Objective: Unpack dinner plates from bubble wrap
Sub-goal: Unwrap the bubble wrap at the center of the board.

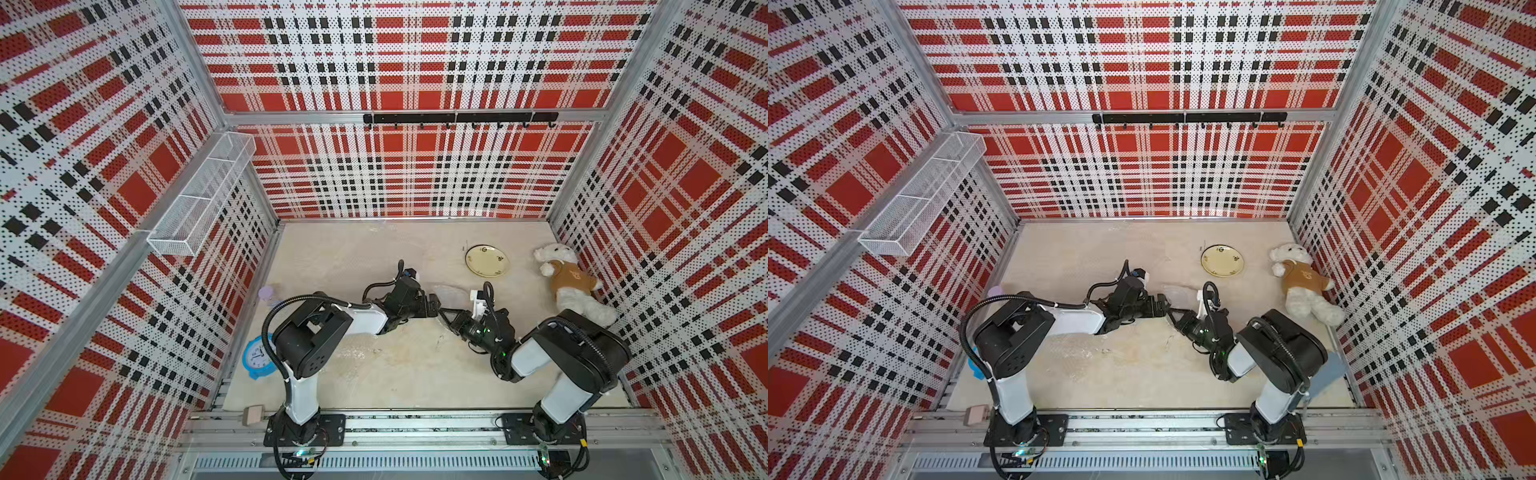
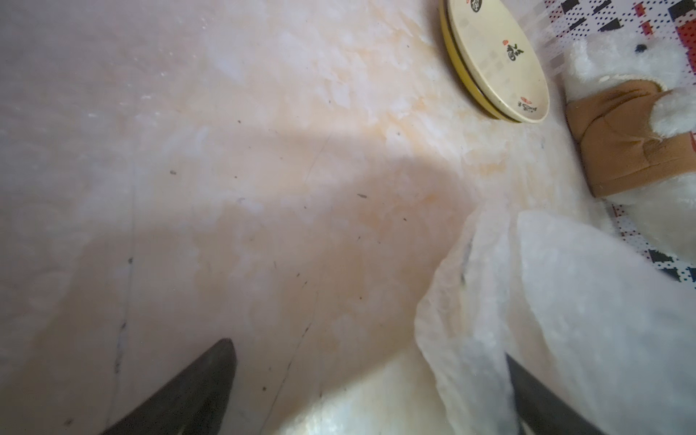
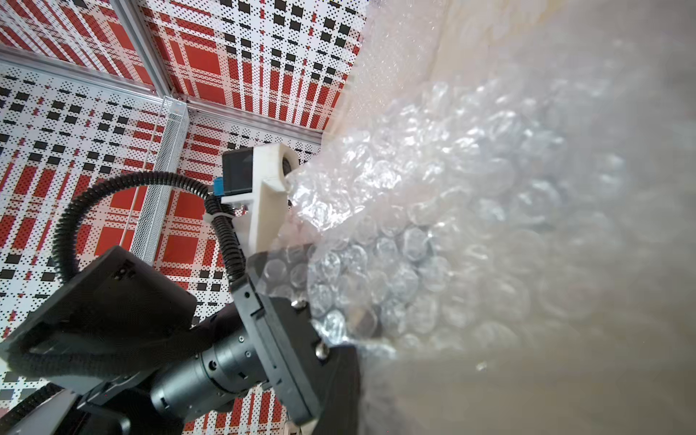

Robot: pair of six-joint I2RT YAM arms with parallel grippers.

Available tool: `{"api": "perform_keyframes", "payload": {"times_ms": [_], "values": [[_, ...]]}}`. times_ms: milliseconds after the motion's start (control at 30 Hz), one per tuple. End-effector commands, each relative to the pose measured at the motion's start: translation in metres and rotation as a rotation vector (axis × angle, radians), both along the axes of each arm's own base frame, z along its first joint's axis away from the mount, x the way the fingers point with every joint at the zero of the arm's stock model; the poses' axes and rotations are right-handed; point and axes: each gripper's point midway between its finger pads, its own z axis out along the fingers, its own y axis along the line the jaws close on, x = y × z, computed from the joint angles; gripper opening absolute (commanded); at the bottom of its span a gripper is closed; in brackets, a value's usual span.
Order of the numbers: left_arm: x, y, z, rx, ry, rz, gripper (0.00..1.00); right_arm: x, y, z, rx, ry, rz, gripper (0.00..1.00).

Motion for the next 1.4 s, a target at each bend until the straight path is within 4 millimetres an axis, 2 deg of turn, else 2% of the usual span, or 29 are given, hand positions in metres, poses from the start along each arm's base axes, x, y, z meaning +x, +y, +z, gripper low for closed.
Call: {"api": "perform_keyframes", "payload": {"times_ms": [0,167,667,1067,1367], "values": [[-0.039,0.023,-0.067,0.144,0.170,-0.002,0.99,-0.001,0.005,0.057,0.112,-0.176,0.032,0.00],[-0.045,0.027,-0.075,0.152,0.187,-0.001,0.99,0.000,0.000,0.064,0.097,-0.185,0.035,0.00],[-0.054,0.023,-0.070,0.067,0.220,-0.041,0.99,-0.006,-0.016,0.048,-0.087,-0.119,0.068,0.00],[-0.059,0.031,-0.089,-0.055,0.281,-0.018,0.99,-0.004,-0.006,0.033,-0.075,-0.116,0.125,0.00],[-0.054,0.038,-0.083,-0.017,0.251,-0.001,0.99,-0.006,-0.008,0.024,-0.118,-0.097,0.134,0.00]]}}
